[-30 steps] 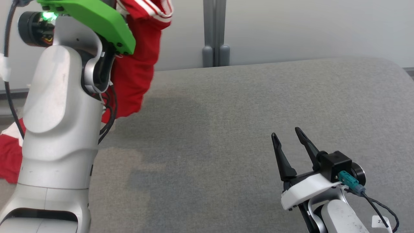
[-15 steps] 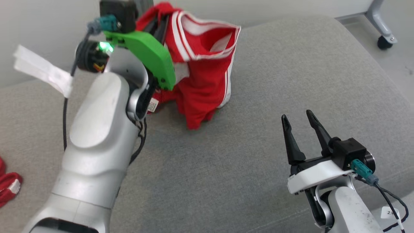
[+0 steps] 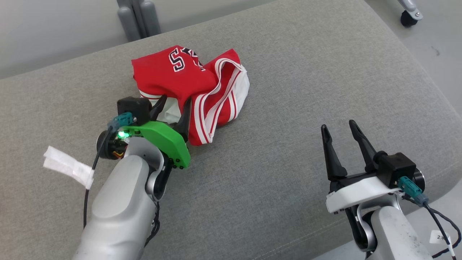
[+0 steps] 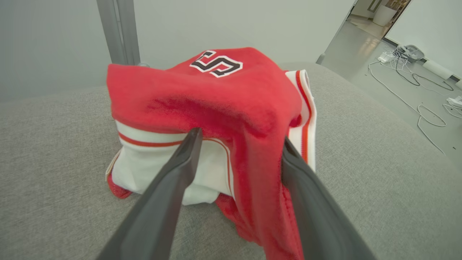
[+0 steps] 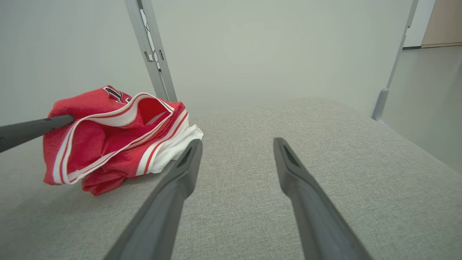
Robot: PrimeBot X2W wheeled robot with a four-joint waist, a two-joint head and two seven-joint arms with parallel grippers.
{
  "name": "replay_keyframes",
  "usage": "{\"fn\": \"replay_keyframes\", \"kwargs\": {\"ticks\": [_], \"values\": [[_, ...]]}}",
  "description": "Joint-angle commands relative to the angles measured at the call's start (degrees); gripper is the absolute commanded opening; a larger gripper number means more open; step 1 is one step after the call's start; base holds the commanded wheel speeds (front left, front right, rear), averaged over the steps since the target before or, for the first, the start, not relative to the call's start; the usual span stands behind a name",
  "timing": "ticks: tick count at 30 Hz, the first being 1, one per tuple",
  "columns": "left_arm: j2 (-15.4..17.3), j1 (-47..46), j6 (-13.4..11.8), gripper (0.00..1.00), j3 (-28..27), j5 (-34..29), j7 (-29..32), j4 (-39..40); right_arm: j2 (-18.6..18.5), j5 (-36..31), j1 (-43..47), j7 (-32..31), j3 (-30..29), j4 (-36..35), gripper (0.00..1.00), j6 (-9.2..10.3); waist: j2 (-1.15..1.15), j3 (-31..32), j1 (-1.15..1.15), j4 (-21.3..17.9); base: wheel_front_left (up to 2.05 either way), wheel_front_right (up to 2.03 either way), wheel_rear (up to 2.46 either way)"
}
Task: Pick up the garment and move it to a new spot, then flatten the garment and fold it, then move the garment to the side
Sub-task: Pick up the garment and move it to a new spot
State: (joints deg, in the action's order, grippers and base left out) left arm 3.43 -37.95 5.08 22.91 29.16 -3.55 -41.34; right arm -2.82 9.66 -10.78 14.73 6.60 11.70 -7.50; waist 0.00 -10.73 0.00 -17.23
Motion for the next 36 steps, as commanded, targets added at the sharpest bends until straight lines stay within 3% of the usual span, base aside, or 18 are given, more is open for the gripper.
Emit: {"fn": "replay_keyframes", "kwargs": {"ticks": [1,9,14,21,36], "values": [[0.14,1.60,0.42,1.00,-0.39,1.13,-2.10,0.75,-0.11,-0.79,0.73,0.34,-0.40,0.10,1.00,0.02,0.00,1.71,0.00,3.07,0.00,0.00,0.00],[2.58,11.12,0.36,1.00,-3.64,1.72,-10.96,8.32,-0.14,-1.82,2.14,-0.14,-1.38,0.03,1.00,0.02,0.00,4.73,0.00,8.73,0.00,0.00,0.00],[4.49,18.79,-0.99,1.00,-8.00,-0.21,-11.65,17.84,-0.12,-2.39,2.83,-0.76,-2.42,-0.02,1.00,0.02,0.00,6.47,0.00,11.81,0.00,0.00,0.00],[4.34,29.72,-2.38,1.00,-13.72,-5.52,-11.67,29.98,-0.13,-2.95,4.26,-1.47,-4.72,-0.36,1.00,0.02,0.00,8.71,0.00,15.27,0.00,0.00,0.00],[4.35,39.62,-2.61,1.00,-18.80,-9.33,-11.60,33.06,-0.13,-3.18,6.64,-2.49,-6.27,-0.47,1.00,0.02,0.00,10.89,0.00,16.74,0.00,0.00,0.00]]}}
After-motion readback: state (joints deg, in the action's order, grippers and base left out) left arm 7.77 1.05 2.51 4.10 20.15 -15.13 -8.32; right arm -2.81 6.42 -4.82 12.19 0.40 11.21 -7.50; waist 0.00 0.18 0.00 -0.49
